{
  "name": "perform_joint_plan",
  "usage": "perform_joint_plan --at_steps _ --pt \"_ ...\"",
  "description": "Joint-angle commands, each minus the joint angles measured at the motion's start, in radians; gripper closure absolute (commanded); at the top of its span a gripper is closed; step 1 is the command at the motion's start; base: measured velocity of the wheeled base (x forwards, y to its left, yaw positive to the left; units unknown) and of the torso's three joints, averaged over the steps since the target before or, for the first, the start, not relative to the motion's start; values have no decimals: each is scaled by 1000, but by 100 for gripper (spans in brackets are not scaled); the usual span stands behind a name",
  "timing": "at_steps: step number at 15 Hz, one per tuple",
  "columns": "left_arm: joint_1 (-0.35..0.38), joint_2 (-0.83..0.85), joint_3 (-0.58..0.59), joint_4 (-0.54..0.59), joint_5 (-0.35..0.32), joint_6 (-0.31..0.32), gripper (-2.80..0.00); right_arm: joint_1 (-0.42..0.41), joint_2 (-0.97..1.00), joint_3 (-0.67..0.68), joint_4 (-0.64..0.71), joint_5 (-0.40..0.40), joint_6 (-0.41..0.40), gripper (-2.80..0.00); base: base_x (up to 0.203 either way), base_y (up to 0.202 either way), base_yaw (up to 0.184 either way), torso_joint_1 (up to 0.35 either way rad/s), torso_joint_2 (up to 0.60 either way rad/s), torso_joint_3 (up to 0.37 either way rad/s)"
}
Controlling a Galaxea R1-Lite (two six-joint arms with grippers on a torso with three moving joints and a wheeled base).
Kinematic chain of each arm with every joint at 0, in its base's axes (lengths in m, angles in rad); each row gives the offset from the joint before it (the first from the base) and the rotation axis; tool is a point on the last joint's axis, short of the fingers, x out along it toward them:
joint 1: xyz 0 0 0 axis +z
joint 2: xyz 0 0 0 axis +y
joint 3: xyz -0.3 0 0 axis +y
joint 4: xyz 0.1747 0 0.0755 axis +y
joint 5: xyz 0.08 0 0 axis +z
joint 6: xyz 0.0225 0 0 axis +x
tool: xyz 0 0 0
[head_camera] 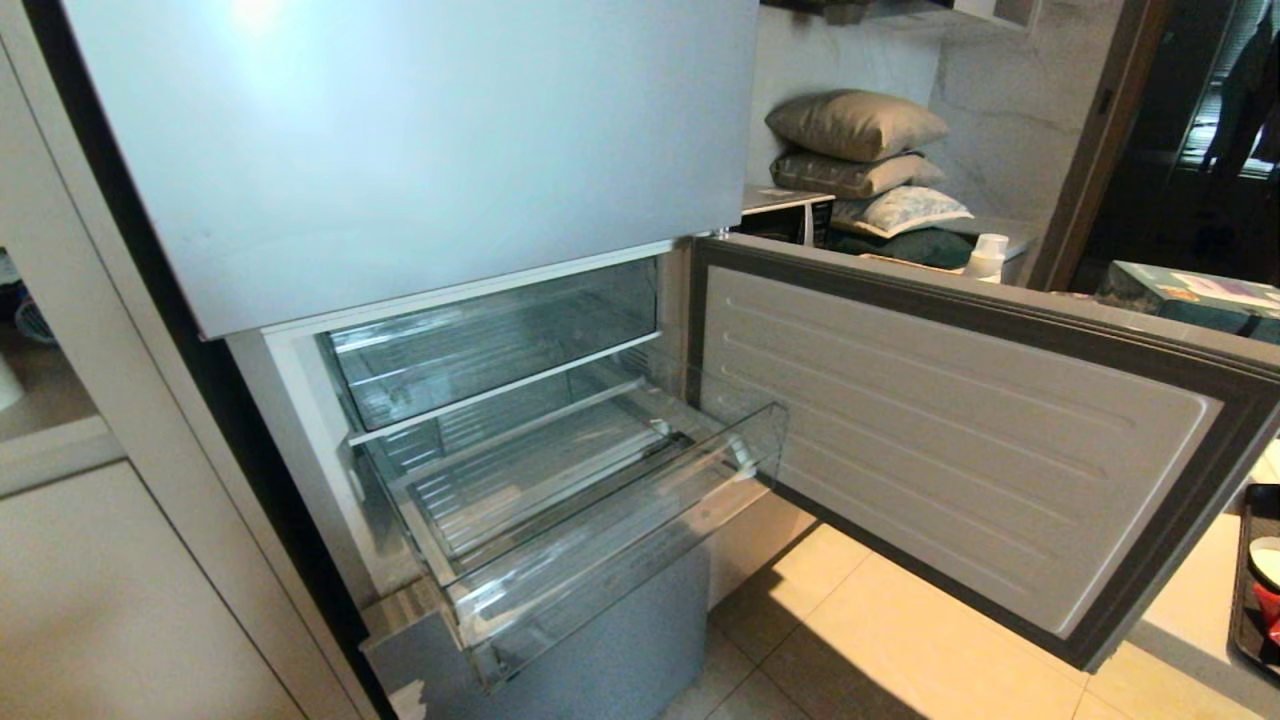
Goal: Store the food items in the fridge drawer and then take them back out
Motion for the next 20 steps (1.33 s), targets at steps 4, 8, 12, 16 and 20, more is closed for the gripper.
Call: perform_joint_plan --at_steps 4,8,12,16,20 --pt "-2 0 2 0 0 0 0 -193 638 -107 -180 -4 95 0 0 0 0 0 0 0" --pt "-1 1 2 0 0 0 0 -281 1062 -206 -357 4 115 0 0 0 0 0 0 0" --pt "0 0 2 0 0 0 0 -507 1260 -367 -457 54 91 0 0 0 0 0 0 0" --pt "0 1 2 0 0 0 0 -621 1290 -422 -465 146 24 0 0 0 0 0 0 0" --pt "0 1 2 0 0 0 0 -692 1438 -544 -461 190 1 0 0 0 0 0 0 0"
